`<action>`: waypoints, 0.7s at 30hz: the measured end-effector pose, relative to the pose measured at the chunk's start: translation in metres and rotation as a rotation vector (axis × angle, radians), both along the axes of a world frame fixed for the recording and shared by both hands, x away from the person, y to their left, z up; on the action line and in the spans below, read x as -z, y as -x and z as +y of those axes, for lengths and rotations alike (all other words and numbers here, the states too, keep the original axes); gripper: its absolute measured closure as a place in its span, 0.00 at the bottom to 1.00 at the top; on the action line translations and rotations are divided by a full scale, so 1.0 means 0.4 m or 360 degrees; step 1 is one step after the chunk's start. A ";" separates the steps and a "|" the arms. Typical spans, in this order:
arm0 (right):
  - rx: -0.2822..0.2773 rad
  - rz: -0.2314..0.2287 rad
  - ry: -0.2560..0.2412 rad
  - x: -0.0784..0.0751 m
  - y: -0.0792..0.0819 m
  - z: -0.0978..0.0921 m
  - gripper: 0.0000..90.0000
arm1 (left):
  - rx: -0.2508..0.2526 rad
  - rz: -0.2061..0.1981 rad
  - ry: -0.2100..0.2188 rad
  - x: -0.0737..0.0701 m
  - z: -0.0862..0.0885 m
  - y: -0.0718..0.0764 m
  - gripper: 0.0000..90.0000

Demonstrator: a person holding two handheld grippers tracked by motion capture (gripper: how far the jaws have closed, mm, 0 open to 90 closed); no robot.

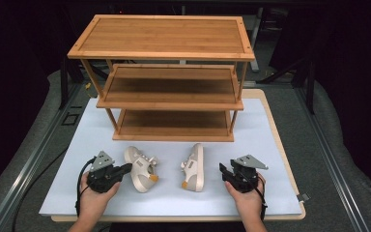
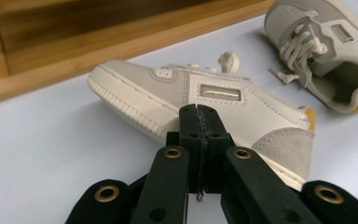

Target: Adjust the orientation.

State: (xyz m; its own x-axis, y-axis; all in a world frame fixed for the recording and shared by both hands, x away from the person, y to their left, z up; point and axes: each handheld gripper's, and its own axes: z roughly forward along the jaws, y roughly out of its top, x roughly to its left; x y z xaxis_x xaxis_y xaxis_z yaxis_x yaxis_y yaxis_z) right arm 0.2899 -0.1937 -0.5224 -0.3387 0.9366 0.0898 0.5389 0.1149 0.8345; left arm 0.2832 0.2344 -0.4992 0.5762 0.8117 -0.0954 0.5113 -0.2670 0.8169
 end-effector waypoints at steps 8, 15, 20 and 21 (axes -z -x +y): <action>0.0016 0.0000 -0.0022 0.001 0.001 -0.005 0.58 | -0.0086 0.0099 -0.0029 0.032 0.053 0.024 1.00; 0.0005 0.0003 -0.0023 0.001 0.001 -0.002 0.58 | -0.0142 0.0256 0.0012 0.072 0.091 0.016 1.00; -0.0008 0.0014 -0.0021 -0.001 0.001 0.002 0.60 | -0.0154 0.0241 -0.0023 0.080 0.082 -0.006 1.00; -0.0018 0.0017 -0.0012 -0.002 0.002 0.003 0.61 | -0.0156 0.0234 -0.0030 0.081 0.080 -0.010 1.00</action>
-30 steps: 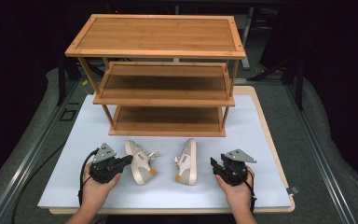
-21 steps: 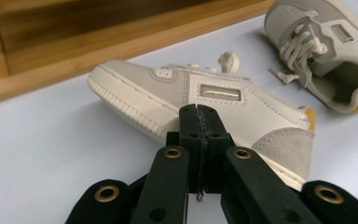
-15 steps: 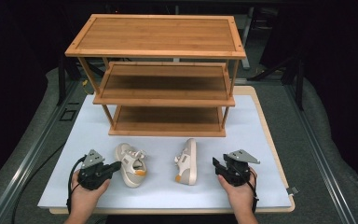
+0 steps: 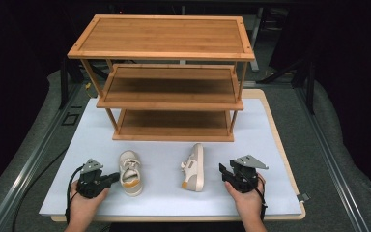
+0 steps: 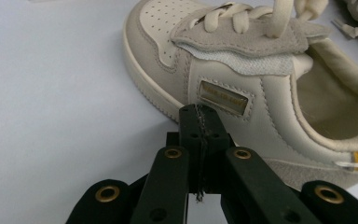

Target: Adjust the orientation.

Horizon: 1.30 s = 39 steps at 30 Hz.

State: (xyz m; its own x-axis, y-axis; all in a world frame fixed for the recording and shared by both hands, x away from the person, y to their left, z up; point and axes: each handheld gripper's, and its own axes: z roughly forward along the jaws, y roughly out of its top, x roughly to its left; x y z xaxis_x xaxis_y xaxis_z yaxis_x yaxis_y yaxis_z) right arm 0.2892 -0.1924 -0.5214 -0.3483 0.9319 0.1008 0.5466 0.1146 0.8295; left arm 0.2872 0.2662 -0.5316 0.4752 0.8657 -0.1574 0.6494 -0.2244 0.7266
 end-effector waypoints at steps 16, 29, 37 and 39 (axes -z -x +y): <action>-0.0136 -0.0079 0.0087 -0.026 0.015 0.051 0.89 | 0.0064 -0.0036 0.0042 0.012 -0.081 -0.068 1.00; -0.0211 -0.0182 0.0090 -0.053 0.043 0.099 0.88 | 0.0057 -0.0092 0.0085 -0.007 -0.035 -0.051 0.91; -0.0270 -0.0237 0.0046 -0.060 0.045 0.122 0.88 | -0.0018 -0.0090 0.0137 -0.005 -0.009 -0.055 0.78; -0.0294 -0.0217 0.0026 -0.058 0.044 0.129 0.89 | -0.0022 -0.0079 0.0143 -0.003 -0.009 -0.055 0.76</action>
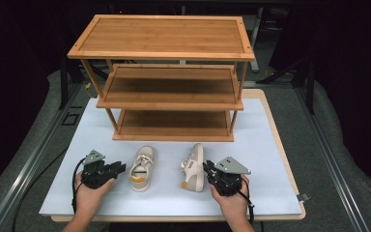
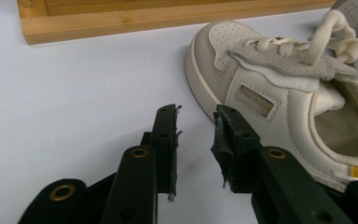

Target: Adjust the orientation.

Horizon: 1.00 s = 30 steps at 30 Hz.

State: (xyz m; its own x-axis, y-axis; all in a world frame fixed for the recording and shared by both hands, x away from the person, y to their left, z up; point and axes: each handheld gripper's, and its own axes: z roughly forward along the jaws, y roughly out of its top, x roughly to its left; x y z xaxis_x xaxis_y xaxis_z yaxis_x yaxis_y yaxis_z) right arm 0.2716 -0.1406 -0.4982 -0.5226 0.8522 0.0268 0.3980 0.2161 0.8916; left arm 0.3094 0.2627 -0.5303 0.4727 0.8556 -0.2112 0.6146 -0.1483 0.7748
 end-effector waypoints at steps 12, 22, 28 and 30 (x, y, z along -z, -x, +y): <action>-0.0078 0.0065 0.0063 0.016 -0.004 0.017 0.93 | -0.0002 -0.0005 -0.0008 0.002 -0.012 0.003 0.67; -0.0045 0.0097 0.0047 0.016 0.001 -0.004 0.97 | -0.0002 -0.0003 -0.0008 0.003 -0.010 0.001 0.65; -0.0010 0.0110 0.0056 0.017 0.003 -0.020 0.98 | -0.0004 -0.0003 -0.0004 0.003 -0.009 0.003 0.65; 0.0003 0.0134 0.0029 0.019 0.003 -0.030 0.98 | -0.0005 -0.0003 -0.0003 0.003 -0.009 0.003 0.65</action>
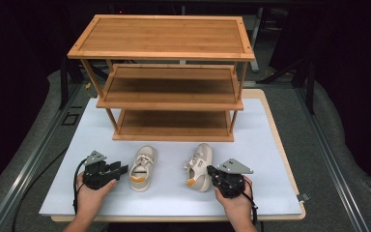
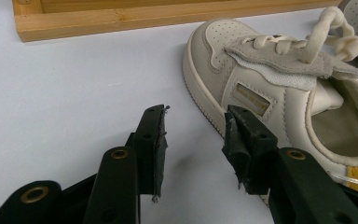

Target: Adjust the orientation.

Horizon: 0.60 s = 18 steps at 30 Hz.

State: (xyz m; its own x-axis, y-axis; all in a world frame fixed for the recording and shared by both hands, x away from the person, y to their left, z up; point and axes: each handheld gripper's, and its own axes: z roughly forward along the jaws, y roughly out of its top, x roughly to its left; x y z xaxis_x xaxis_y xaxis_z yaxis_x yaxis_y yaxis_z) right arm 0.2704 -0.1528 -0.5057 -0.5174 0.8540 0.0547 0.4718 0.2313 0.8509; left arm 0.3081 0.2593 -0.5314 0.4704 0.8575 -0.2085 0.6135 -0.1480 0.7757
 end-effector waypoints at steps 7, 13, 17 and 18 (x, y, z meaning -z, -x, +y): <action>0.0089 0.0106 -0.0043 0.010 -0.008 -0.038 0.98 | 0.0007 0.0003 -0.0001 0.000 -0.001 0.001 0.65; 0.0142 0.0265 -0.0112 0.036 -0.026 -0.076 0.98 | 0.0008 0.0001 0.0002 -0.001 -0.001 0.002 0.65; 0.0176 0.0339 -0.0055 0.058 -0.038 -0.082 0.97 | 0.0011 0.0004 0.0005 -0.001 -0.001 0.002 0.65; 0.0185 0.0349 -0.0044 0.061 -0.039 -0.082 0.96 | 0.0011 0.0002 0.0005 -0.001 0.000 0.002 0.65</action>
